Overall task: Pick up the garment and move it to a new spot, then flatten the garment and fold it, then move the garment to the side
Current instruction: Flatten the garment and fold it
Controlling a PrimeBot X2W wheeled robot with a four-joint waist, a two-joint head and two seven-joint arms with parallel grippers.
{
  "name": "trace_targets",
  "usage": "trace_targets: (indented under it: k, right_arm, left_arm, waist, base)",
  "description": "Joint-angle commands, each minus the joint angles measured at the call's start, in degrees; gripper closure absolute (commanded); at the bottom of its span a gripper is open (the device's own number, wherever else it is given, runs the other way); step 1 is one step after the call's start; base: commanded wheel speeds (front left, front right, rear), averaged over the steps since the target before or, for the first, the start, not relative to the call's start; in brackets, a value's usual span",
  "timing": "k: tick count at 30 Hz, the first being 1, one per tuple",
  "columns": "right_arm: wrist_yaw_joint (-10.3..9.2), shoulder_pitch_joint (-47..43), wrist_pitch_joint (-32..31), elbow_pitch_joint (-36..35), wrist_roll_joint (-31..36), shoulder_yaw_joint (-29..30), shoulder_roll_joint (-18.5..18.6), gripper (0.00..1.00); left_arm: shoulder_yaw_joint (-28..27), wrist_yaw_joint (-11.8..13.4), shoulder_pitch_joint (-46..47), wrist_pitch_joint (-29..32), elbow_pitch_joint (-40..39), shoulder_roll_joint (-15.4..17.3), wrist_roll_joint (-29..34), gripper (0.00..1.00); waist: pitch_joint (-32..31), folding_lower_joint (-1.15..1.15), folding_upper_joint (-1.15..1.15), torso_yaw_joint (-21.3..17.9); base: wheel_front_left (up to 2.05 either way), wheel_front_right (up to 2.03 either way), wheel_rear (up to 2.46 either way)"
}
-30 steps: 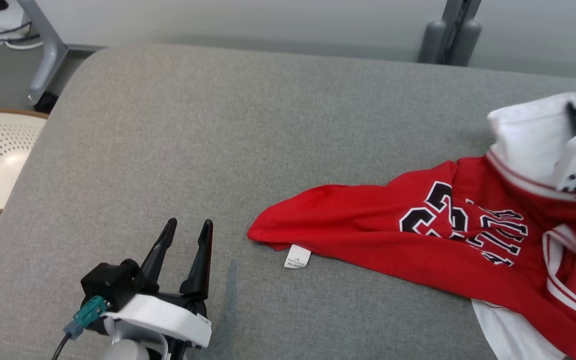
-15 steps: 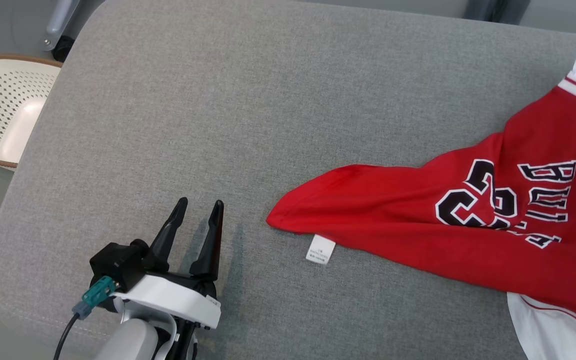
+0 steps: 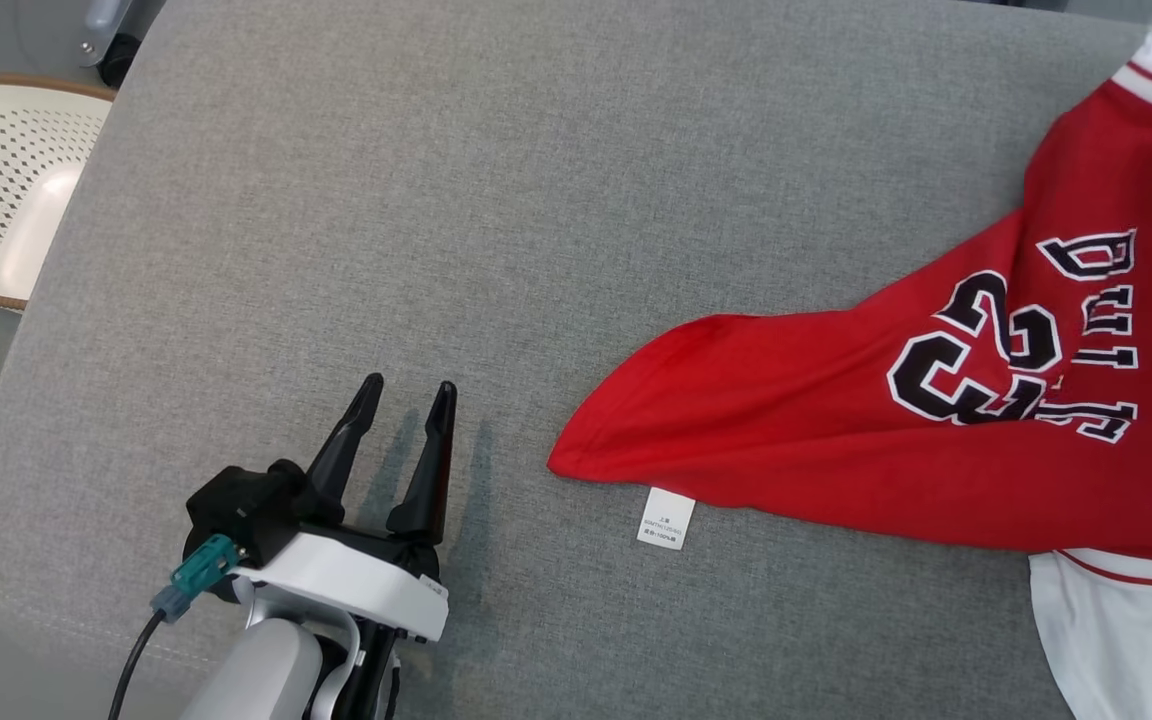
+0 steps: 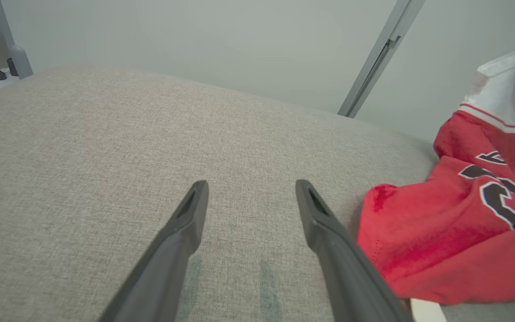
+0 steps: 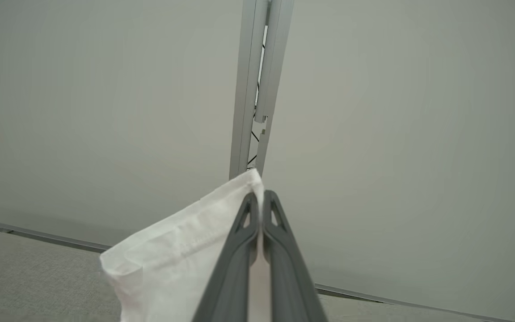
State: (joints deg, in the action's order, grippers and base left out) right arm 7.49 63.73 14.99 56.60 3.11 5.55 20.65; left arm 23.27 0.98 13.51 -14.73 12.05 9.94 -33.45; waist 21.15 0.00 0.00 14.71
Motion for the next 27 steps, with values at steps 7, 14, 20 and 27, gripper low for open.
trace_targets:
  k: [7, 14, 20, 27]
  right_arm:
    - [0.01, -0.2, 0.3, 4.0, -1.4, -1.7, -1.6, 0.00]
    - [0.01, -5.0, 0.3, 1.1, -5.6, -4.8, -3.9, 0.00]
    - [0.01, -14.4, 0.3, -6.9, -14.3, -11.0, -6.1, 0.00]
    - [0.00, -26.6, 0.3, -14.9, -24.4, -16.2, -5.1, 0.00]
  left_arm:
    - [0.3, -0.3, 0.8, -0.2, 1.0, -0.4, 0.1, 0.00]
    - [-0.2, 0.0, -0.6, -0.2, 1.9, 0.3, -0.4, 0.00]
    - [-2.0, 1.4, -4.0, 0.3, 1.3, 2.8, -1.4, 0.00]
    - [-3.2, 3.0, -8.1, 1.4, -0.6, 4.6, -2.5, 0.00]
  waist:
    - [-0.9, 0.00, 0.00, -0.2]
    - [-6.0, 0.00, 0.00, -3.0]
    - [-12.1, 0.00, 0.00, -7.6]
    - [-16.4, 0.00, 0.00, -11.7]
  base:
    - [0.00, 0.00, 0.00]
    - [0.00, 0.00, 0.00]
    - [0.00, 0.00, 0.00]
    - [0.00, 0.00, 0.00]
